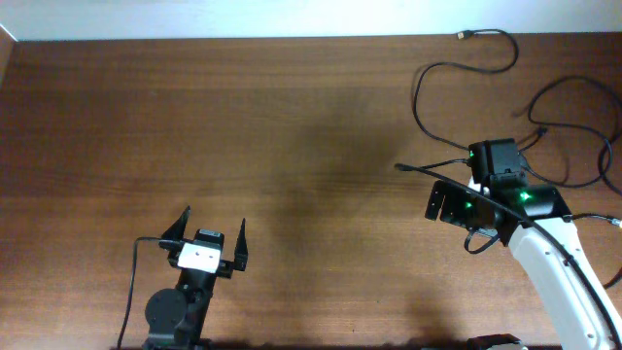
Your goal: Untangle cables
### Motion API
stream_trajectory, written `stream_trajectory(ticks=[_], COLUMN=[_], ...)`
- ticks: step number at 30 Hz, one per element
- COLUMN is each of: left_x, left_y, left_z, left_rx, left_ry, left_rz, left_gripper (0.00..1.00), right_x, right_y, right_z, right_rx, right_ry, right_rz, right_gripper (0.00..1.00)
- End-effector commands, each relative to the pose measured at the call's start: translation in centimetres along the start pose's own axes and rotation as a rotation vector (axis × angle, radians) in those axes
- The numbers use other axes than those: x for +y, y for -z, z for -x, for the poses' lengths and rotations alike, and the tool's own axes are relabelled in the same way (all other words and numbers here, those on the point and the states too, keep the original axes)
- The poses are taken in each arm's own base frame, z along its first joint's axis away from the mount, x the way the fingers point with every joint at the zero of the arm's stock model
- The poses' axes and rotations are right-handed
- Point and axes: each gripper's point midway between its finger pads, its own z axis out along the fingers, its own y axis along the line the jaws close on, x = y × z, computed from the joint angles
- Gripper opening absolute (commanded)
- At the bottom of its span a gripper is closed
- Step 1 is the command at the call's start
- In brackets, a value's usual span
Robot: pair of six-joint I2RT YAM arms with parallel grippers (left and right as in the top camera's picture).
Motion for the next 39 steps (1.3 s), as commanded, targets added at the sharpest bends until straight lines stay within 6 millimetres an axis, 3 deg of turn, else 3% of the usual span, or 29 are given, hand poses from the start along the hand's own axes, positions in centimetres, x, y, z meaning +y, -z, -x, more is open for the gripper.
stream_trajectory(ticks=[1, 19, 21, 25, 29, 34, 39], left_x=[-0.1, -0.1, -0.1, -0.1, -0.1, -0.1, -0.1], left_y=[0.0, 0.0, 0.0, 0.0, 0.0, 0.0, 0.0], left_z=[0.0, -0.1, -0.1, -0.1, -0.1, -0.1, -0.1], left_rx=[-0.003, -0.002, -0.002, -0.002, -0.003, -0.002, -0.003], left_ry=[0.013, 0.013, 0.013, 0.013, 0.013, 0.013, 0.013], left_rz=[-0.004, -0.005, -0.005, -0.005, -0.005, -0.005, -0.005], left_gripper=[0.99, 0.99, 0.99, 0.99, 0.99, 0.99, 0.99], right_x=[-0.1, -0.1, -1.8, -1.9, -4.2, -2.4, -1.8], right_y=[-0.1, -0.1, 0.0, 0.4, 4.0, 10.6, 13.3], right_z=[0.0, 0.0, 0.7, 0.9, 3.2, 7.1, 7.5], right_rx=[0.003, 0.003, -0.04, -0.056, -0.262, -0.701, -1.048], right_ry=[-0.01, -0.01, -0.007, -0.008, -0.031, -0.101, -0.148], right_rz=[0.002, 0.002, -0.096, -0.1, -0.204, 0.007, 0.199], right_gripper=[0.99, 0.99, 0.99, 0.99, 0.99, 0.99, 0.99])
